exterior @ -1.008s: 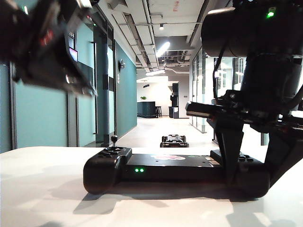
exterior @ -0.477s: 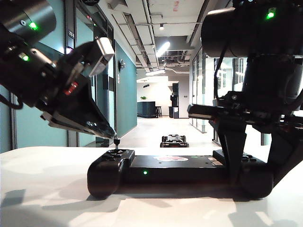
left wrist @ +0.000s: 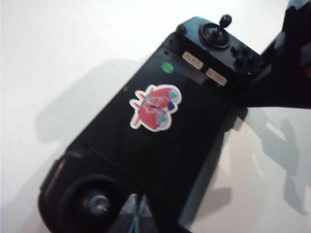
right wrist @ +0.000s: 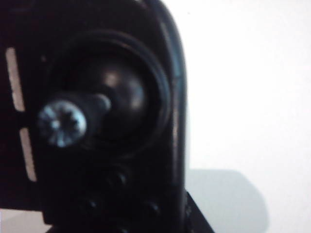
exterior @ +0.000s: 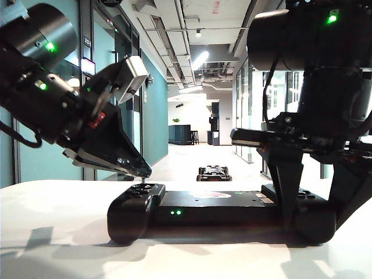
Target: Push the left joystick on the remote control sitting on the white table forward to make the robot dog walk in a straight line until it approaches the door.
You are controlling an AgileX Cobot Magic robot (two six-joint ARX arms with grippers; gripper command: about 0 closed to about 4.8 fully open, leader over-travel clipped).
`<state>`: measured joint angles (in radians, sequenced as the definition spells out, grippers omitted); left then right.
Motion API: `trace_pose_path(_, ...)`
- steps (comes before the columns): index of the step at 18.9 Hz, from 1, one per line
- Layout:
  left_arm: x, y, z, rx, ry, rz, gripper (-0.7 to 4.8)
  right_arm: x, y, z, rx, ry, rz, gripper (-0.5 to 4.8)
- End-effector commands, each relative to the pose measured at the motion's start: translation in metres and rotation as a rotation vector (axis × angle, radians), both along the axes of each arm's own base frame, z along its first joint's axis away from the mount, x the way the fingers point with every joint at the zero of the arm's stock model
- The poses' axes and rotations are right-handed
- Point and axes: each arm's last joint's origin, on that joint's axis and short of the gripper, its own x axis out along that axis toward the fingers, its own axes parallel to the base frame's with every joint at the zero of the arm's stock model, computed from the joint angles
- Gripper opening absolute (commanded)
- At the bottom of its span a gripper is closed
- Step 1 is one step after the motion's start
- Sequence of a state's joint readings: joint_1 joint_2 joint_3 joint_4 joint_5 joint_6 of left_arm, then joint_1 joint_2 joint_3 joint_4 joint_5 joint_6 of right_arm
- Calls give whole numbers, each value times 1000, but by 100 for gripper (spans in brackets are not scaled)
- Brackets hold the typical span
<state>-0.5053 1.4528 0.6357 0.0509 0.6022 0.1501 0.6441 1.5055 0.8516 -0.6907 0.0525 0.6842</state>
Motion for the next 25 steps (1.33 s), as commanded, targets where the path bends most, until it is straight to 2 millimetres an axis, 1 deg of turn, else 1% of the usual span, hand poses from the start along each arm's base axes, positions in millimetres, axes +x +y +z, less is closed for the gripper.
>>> trace_pose_path(1,4,-2,-2,-10,-17,-10,-5,-1,0,0,-3,8,2,197)
trace_pose_path(8,9,-5,-11,-7,-24,-3,-5,-1,-1,0,-4,10,3,197)
trace_pose_path(12,12,-6,-10,-10,-60,14,-5,-1,-1,0,-5,10,6,197)
trace_pose_path(25,12,-6,-12,-10,-56,13,-5,-1,0,0,-5,9,6,197)
